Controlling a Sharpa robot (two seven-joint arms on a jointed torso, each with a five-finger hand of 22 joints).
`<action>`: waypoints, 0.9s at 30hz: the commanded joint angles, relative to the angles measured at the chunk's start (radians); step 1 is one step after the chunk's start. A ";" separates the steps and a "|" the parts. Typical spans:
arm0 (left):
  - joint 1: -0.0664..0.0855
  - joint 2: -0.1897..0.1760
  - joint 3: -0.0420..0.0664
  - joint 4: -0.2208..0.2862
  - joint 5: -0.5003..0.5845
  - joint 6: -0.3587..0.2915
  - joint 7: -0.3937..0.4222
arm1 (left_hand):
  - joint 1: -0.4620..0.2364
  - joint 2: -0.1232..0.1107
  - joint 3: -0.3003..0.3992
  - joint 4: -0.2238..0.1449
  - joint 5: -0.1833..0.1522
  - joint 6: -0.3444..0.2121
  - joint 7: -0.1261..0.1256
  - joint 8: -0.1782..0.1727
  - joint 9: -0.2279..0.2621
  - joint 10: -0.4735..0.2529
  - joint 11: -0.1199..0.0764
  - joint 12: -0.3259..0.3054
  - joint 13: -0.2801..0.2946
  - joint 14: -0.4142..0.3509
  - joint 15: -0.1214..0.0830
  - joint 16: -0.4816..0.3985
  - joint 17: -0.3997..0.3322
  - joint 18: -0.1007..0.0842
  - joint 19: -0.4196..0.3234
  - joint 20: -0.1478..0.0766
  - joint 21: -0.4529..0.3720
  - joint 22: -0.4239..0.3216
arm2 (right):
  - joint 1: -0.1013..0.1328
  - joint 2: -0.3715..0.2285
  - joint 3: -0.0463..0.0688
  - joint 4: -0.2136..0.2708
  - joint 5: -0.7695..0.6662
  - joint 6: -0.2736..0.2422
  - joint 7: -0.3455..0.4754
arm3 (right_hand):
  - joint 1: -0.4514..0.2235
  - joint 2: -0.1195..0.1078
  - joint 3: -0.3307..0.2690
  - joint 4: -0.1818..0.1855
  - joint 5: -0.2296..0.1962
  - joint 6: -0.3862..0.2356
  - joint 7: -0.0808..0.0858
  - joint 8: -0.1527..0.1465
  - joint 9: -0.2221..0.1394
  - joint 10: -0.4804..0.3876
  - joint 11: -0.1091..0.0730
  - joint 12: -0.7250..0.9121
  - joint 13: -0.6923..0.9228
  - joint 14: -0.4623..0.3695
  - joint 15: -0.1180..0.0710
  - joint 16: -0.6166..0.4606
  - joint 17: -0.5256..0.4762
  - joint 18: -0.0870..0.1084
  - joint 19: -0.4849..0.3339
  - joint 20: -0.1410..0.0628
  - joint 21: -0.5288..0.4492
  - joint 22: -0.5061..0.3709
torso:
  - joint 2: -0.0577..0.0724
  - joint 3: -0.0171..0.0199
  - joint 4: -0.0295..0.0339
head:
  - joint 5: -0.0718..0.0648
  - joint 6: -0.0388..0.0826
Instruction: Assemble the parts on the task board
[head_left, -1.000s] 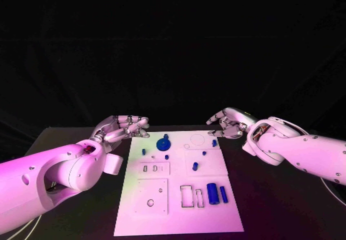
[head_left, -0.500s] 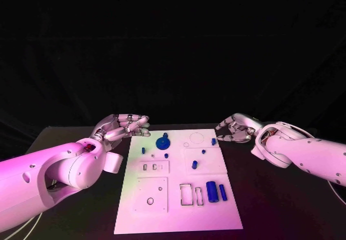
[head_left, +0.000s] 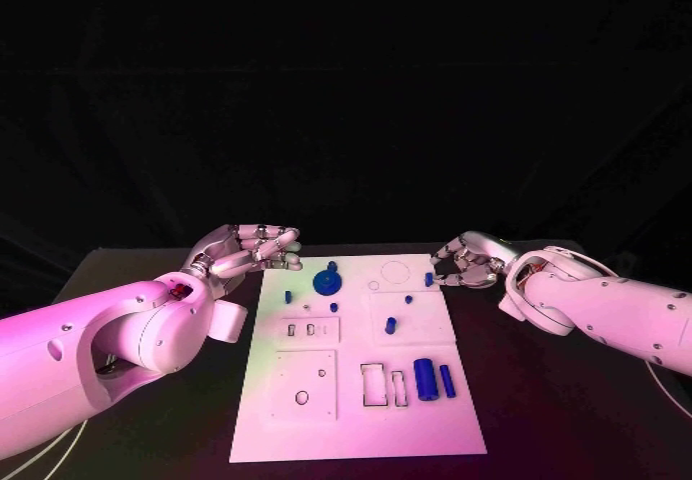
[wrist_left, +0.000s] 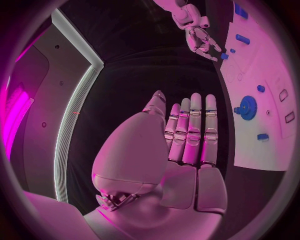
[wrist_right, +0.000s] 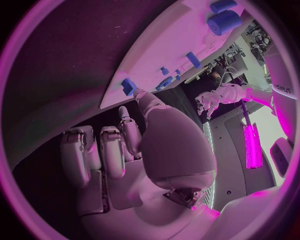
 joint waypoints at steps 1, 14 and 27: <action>0.001 0.002 0.001 0.001 0.002 0.019 0.008 | 0.010 -0.004 0.001 0.004 -0.003 0.008 0.000 -0.004 0.000 0.008 0.000 -0.007 -0.001 0.007 0.003 -0.004 -0.001 0.002 -0.008 0.000 -0.007 -0.002 | -0.003 0.007 0.000 -0.005 -0.008 0.026 0.007 | 0.008 -0.002 -0.001 -0.006 -0.004 0.001 0.001 -0.004 -0.001 -0.006 0.000 -0.004 0.027 0.091 0.003 -0.004 0.211 0.002 0.082 0.003 -0.003 0.237 | 0.000 0.0004 0.0008 | 0.002 -0.007; 0.001 0.001 0.001 0.003 0.002 0.018 0.005 | 0.009 -0.004 -0.001 0.005 -0.003 0.006 0.003 -0.007 -0.001 0.006 0.002 -0.009 -0.002 0.010 0.004 -0.012 -0.002 0.002 -0.010 0.002 -0.011 -0.005 | -0.015 0.031 -0.001 -0.033 -0.003 0.035 0.000 | 0.009 0.009 0.003 -0.005 -0.007 0.014 -0.001 0.001 -0.001 0.000 -0.001 0.002 0.033 0.092 0.003 -0.002 0.215 0.001 0.086 0.003 0.001 0.242 | 0.001 0.0007 0.0010 | 0.008 -0.025; 0.001 0.002 0.001 0.000 0.002 0.019 -0.001 | 0.008 -0.005 -0.002 0.005 -0.003 0.000 0.010 -0.012 -0.002 0.000 0.007 -0.014 -0.004 0.014 0.007 -0.024 -0.003 0.003 -0.010 0.004 -0.015 -0.008 | -0.026 0.054 -0.001 -0.054 -0.007 0.044 -0.006 | 0.006 0.019 0.008 -0.004 -0.005 0.041 -0.006 0.011 0.001 0.006 -0.006 0.009 0.038 0.093 -0.001 -0.001 0.217 0.000 0.089 0.001 0.004 0.245 | -0.001 0.0013 0.0002 | 0.015 -0.034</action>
